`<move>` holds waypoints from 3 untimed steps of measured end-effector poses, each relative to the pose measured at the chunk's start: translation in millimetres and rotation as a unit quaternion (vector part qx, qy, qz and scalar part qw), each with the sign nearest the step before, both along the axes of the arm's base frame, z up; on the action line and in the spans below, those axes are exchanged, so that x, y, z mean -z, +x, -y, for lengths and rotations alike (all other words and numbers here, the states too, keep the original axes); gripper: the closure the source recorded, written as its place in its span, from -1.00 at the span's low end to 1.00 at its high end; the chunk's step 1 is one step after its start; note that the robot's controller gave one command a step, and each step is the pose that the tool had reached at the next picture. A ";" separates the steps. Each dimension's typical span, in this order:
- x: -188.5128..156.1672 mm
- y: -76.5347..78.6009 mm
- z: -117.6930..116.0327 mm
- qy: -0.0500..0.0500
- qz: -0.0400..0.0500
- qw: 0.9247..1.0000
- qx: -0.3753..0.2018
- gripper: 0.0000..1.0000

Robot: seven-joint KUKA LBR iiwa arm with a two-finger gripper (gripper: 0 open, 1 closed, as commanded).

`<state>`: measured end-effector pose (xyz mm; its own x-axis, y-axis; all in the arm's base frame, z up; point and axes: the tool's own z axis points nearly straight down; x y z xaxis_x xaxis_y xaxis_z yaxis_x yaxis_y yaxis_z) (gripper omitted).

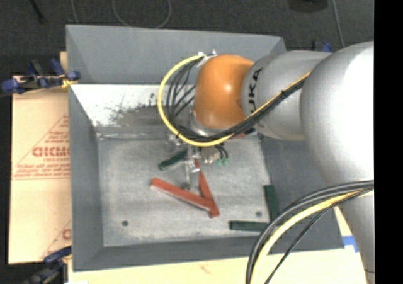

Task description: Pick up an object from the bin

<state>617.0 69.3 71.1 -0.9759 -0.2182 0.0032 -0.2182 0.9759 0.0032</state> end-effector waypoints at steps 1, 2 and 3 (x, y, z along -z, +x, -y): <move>-5.3 3.0 -0.3 0.001 0.004 1.000 0.002 1.00; -40.0 9.5 12.4 -0.002 0.006 0.993 -0.120 1.00; -144.1 10.9 -15.7 -0.001 0.009 0.992 -0.128 1.00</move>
Offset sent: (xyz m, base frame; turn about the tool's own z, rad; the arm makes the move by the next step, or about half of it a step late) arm 0.0000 0.0000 0.0000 0.0000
